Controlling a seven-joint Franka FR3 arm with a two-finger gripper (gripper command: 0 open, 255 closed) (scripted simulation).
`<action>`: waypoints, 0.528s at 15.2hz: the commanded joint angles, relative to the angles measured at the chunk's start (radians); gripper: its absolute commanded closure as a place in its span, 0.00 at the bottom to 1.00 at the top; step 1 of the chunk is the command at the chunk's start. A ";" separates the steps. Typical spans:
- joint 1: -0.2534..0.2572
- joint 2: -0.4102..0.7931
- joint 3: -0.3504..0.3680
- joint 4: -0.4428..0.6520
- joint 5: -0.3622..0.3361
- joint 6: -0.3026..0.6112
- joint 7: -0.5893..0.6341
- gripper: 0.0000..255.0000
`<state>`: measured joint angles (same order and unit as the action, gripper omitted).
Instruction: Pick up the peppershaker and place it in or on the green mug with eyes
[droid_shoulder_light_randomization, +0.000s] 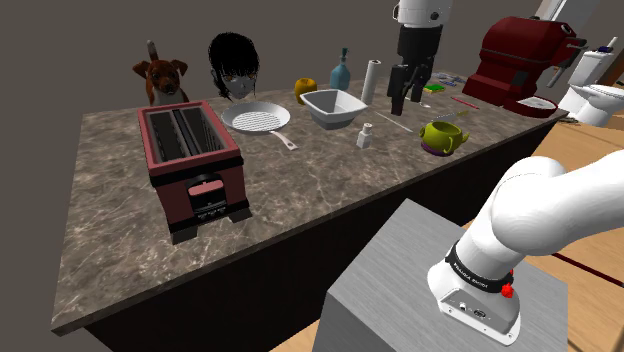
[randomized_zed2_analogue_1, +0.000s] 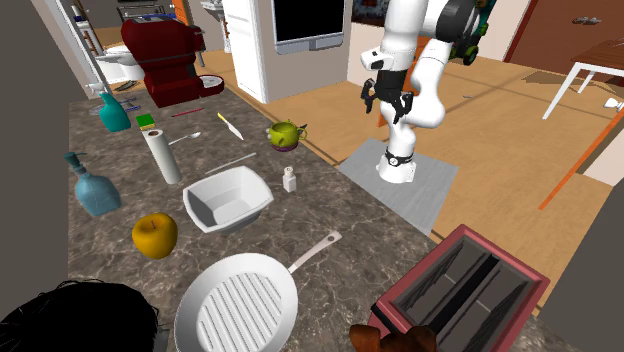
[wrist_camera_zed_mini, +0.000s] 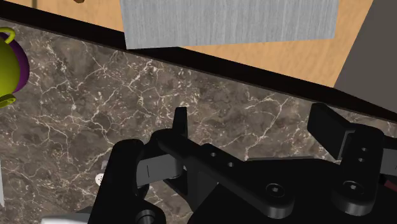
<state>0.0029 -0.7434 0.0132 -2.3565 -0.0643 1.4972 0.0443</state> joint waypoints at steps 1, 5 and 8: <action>0.000 0.000 0.000 0.000 0.000 0.000 0.000 0.00; -0.030 0.115 -0.054 0.013 -0.026 0.092 -0.029 0.00; -0.050 0.210 -0.093 0.035 -0.039 0.156 -0.050 0.00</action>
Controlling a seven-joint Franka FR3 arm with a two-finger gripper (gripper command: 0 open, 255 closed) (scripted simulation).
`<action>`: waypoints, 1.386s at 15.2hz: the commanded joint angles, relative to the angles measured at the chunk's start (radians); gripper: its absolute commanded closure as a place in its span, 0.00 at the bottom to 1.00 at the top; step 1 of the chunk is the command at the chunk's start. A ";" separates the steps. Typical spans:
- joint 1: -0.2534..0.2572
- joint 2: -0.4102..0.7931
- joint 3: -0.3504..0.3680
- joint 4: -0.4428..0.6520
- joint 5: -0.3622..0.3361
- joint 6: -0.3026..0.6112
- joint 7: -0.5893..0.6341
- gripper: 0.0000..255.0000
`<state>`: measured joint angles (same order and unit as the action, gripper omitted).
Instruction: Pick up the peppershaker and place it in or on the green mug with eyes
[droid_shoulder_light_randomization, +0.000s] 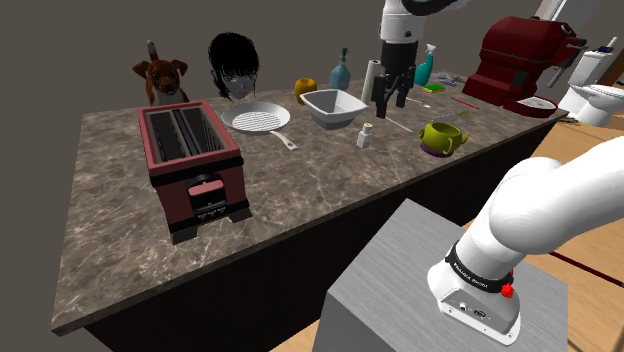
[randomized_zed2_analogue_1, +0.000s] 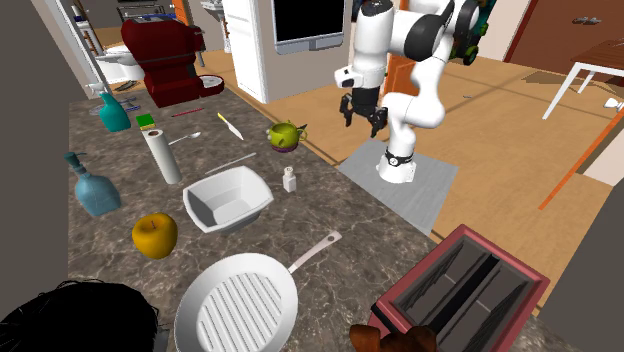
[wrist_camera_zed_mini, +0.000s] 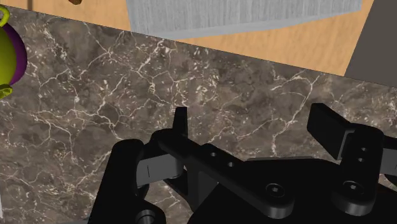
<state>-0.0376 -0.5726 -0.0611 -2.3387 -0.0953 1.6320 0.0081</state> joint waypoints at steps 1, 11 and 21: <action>-0.016 0.072 -0.031 0.027 -0.011 0.041 -0.021 0.00; -0.072 0.425 -0.146 0.189 0.006 0.200 -0.106 0.00; -0.150 0.810 -0.215 0.465 0.105 0.260 -0.209 0.00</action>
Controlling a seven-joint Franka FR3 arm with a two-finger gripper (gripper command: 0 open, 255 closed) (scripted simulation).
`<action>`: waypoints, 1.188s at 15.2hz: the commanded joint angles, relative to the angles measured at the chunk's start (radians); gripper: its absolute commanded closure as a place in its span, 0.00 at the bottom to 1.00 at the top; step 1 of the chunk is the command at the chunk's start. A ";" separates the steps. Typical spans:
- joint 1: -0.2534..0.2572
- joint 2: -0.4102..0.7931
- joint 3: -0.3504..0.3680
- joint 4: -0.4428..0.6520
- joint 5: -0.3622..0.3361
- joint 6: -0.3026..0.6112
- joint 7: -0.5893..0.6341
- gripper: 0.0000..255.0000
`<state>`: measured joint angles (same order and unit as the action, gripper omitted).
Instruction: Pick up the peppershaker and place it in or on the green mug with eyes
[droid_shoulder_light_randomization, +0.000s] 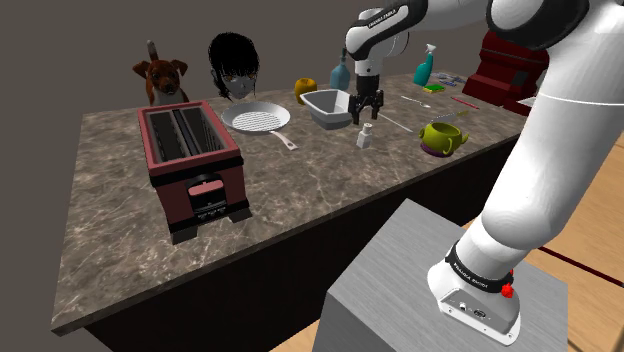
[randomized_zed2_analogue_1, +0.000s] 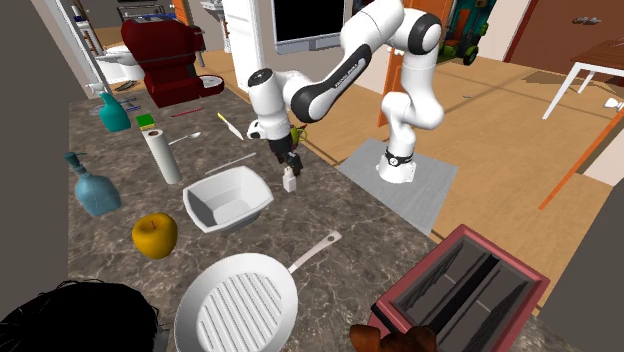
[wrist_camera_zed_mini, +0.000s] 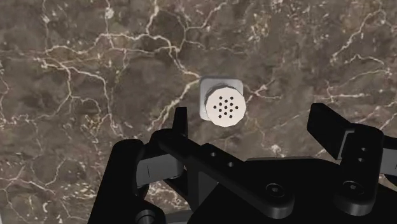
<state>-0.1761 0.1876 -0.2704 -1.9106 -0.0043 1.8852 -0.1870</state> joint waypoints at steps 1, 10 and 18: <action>-0.020 0.078 -0.008 0.062 0.023 0.007 -0.021 0.00; -0.023 0.098 -0.005 -0.016 0.028 0.105 -0.025 0.00; -0.023 0.099 -0.005 -0.016 0.028 0.105 -0.025 1.00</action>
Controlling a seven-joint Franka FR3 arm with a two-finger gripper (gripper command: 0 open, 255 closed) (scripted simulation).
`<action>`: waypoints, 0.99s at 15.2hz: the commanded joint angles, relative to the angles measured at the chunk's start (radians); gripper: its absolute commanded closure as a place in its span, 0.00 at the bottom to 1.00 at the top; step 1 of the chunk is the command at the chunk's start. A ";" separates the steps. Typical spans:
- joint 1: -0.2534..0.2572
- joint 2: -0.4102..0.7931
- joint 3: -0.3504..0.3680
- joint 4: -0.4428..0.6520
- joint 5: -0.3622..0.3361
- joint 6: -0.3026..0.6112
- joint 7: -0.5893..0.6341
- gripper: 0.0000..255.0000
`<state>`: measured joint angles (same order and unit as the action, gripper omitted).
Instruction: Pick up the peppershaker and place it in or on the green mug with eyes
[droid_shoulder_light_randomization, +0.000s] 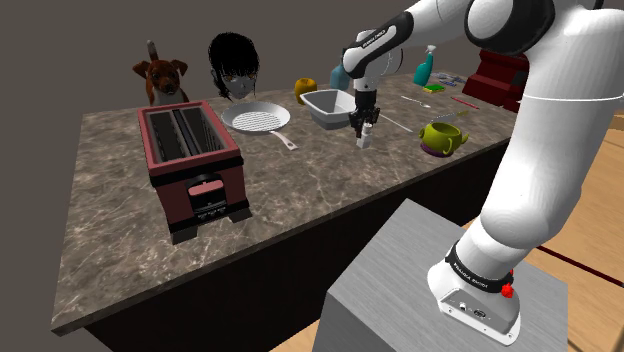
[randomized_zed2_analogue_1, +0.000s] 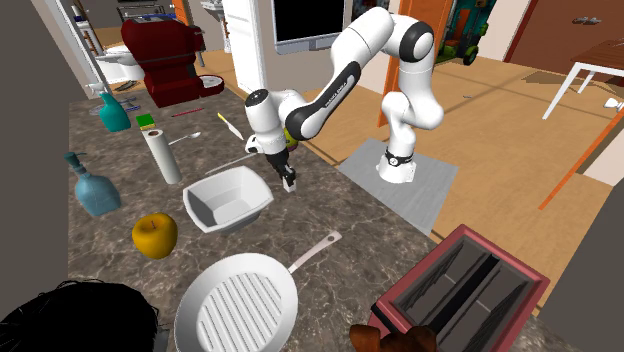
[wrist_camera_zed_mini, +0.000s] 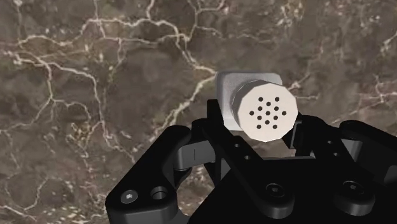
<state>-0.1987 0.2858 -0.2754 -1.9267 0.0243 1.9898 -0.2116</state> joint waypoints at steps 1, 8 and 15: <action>0.000 0.000 0.000 0.000 0.000 0.000 0.000 1.00; 0.000 0.000 0.000 0.000 0.000 0.000 0.000 1.00; 0.004 -0.043 -0.004 0.040 -0.013 -0.082 0.005 1.00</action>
<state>-0.1959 0.2482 -0.2791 -1.8955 0.0135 1.9221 -0.2076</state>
